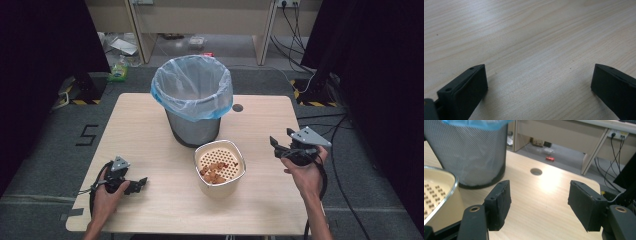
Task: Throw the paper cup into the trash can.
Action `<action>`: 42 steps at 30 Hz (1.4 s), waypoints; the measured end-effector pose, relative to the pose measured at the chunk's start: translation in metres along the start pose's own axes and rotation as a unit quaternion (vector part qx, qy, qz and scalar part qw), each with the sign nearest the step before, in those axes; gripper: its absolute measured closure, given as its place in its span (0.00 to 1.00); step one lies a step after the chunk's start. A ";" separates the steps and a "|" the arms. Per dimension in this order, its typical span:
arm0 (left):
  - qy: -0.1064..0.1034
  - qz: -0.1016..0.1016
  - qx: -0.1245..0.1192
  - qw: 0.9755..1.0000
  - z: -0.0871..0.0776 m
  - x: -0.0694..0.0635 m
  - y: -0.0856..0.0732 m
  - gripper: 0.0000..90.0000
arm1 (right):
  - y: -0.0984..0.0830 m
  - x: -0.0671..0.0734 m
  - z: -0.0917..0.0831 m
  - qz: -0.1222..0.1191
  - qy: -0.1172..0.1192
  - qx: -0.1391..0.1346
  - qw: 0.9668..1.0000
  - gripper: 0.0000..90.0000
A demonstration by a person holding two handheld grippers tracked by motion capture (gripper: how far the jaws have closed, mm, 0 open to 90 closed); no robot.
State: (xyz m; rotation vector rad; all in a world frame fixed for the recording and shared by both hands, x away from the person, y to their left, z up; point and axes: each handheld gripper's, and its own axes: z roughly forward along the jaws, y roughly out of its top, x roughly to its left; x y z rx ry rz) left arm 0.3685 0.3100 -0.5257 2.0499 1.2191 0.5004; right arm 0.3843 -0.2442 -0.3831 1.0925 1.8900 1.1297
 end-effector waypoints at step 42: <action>0.000 0.000 -0.001 1.000 0.000 0.000 0.000 0.00 | -0.112 0.036 0.028 0.025 0.034 0.164 0.986 0.28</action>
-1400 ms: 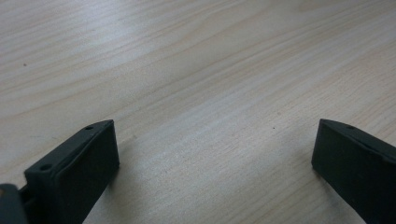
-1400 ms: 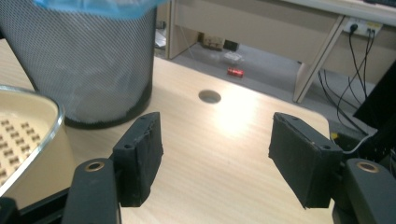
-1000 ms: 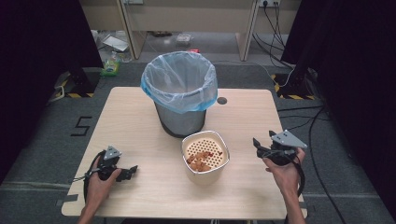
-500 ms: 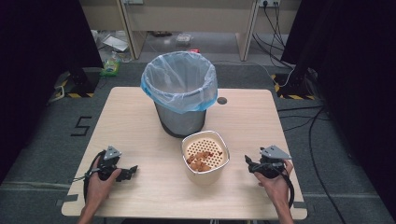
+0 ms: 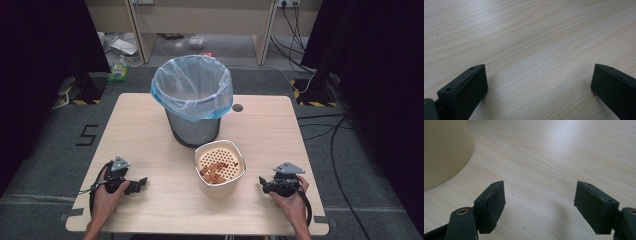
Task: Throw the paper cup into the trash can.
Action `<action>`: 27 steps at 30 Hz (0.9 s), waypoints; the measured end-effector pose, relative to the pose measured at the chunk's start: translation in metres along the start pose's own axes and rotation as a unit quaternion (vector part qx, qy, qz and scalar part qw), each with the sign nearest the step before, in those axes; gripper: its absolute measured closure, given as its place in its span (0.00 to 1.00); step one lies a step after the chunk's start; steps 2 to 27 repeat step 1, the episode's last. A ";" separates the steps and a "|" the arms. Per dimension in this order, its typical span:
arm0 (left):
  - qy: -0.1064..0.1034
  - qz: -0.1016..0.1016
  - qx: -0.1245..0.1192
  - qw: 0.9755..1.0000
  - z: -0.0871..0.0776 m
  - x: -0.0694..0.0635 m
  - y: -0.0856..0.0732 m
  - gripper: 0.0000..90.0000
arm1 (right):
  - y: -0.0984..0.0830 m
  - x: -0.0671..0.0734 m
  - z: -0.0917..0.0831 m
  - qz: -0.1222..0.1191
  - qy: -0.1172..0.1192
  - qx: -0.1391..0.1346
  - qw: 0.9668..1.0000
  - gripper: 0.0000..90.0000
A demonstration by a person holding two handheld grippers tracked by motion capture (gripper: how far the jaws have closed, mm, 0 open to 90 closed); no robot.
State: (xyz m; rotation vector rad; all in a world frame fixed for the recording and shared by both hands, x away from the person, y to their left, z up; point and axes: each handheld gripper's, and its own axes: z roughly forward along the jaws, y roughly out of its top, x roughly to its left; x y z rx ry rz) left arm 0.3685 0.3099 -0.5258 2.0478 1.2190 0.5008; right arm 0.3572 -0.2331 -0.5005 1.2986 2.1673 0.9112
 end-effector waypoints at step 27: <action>0.000 0.000 0.000 1.000 0.000 0.000 0.000 0.00 | -0.001 0.000 0.001 0.000 0.000 0.003 1.000 0.27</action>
